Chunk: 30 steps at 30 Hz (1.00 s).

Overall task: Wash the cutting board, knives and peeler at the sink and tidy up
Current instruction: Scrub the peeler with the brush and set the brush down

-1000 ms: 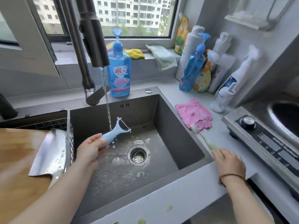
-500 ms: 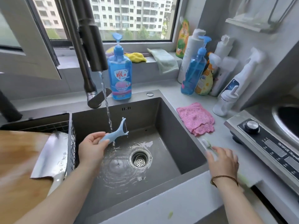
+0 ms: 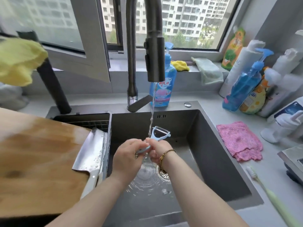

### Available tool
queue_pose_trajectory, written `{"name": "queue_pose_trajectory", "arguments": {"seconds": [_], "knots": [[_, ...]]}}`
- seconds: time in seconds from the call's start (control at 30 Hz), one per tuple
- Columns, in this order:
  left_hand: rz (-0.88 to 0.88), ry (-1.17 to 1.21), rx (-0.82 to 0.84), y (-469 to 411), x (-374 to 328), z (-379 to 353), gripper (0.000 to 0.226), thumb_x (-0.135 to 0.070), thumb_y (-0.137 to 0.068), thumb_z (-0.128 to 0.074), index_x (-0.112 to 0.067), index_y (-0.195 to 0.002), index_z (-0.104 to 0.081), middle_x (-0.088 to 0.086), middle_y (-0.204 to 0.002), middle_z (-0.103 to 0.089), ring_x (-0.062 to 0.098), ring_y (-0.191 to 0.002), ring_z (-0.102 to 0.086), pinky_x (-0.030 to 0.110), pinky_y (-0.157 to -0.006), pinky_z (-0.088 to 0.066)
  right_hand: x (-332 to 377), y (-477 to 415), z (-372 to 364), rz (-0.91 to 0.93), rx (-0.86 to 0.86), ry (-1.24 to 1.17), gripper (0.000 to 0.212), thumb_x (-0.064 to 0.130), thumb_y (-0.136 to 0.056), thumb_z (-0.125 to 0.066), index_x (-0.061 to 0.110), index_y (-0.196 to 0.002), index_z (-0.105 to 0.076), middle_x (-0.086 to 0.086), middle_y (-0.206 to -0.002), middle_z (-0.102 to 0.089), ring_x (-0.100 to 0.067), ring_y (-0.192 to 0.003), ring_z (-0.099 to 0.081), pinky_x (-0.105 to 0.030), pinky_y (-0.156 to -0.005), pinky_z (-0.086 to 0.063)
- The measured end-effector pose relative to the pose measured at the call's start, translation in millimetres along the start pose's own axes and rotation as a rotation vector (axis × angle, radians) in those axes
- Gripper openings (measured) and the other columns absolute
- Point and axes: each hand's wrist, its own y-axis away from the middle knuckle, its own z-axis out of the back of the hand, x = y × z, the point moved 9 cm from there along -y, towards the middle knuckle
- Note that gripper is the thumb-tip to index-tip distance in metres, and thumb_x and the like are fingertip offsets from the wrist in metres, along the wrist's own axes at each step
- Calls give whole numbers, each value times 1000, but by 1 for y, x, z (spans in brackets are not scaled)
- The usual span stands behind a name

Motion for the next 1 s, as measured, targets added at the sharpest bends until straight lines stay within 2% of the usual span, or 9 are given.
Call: {"name": "queue_pose_trajectory", "arguments": {"seconds": [0.1, 0.23, 0.33, 0.43, 0.53, 0.7, 0.8, 0.9, 1.0], "knots": [[364, 90, 212, 3, 33, -17, 43, -16, -78, -68, -25, -117, -55, -13, -107, -52, 3, -95, -51, 26, -87, -47, 14, -5, 9, 52, -59, -2, 24, 14, -93, -50, 9, -70, -47, 6, -25, -43, -1, -19, -34, -9, -27, -26], [894, 548, 352, 16, 52, -42, 9, -17, -93, -52, -12, -95, -58, -2, -70, -64, 6, -54, -62, 18, -53, -52, 22, -15, 10, 109, -90, 103, 32, 24, -94, -49, 11, -65, -45, 7, -23, -38, -1, -19, -31, -9, -28, -23], [957, 641, 309, 13, 59, -44, 23, -13, -95, -47, -10, -78, -62, -3, -47, -61, 3, -40, -56, 16, -44, -49, 15, -21, -2, 97, -6, 140, 32, 21, -94, -49, 11, -64, -44, 8, -24, -34, -2, -20, -27, -9, -29, -21], [932, 584, 213, 9, 71, -35, 24, -7, -92, -51, -13, -73, -64, -3, -47, -59, 3, -39, -54, 15, -43, -48, 7, -27, -11, 79, 96, 160, 25, 13, -93, -50, 10, -69, -48, 9, -27, -32, -2, -24, -25, -11, -32, -21], [840, 505, 167, 5, 68, -29, 25, -5, -89, -54, -19, -73, -67, -6, -50, -61, 0, -44, -57, 14, -47, -48, 4, -33, -4, 56, 3, 153, 32, 30, -93, -49, 11, -67, -47, 5, -31, -32, -5, -25, -24, -13, -35, -21], [480, -45, 93, -9, 57, -5, 20, -16, -88, -56, -19, -97, -73, 1, -86, -70, 15, -80, -61, 29, -68, -46, -5, -28, -25, -39, 36, -93, 25, 33, -91, -53, 13, -77, -49, -1, -60, -39, -4, -35, -30, -17, -44, -24], [265, -55, 96, -6, 46, -8, 24, -29, -84, -50, -25, -96, -71, -5, -88, -65, 10, -83, -55, 21, -64, -47, -1, -28, -26, 31, 38, -135, 18, 19, -91, -54, 12, -76, -50, -3, -62, -48, -9, -47, -42, -18, -47, -37], [654, 315, 152, 10, 69, -22, 14, -16, -89, -57, -24, -101, -61, -5, -92, -63, 6, -82, -58, 14, -68, -48, 4, -28, -29, 46, 160, -226, 7, 0, -89, -53, 5, -90, -57, -7, -76, -59, -13, -60, -61, -21, -53, -51], [948, 550, 241, 25, 82, -38, 7, -12, -91, -54, -16, -96, -57, 1, -84, -61, 9, -68, -58, 15, -52, -50, 5, -26, -27, 44, 221, -215, 12, -4, -88, -50, 3, -94, -59, -12, -101, -61, -19, -82, -59, -24, -63, -54]]}}
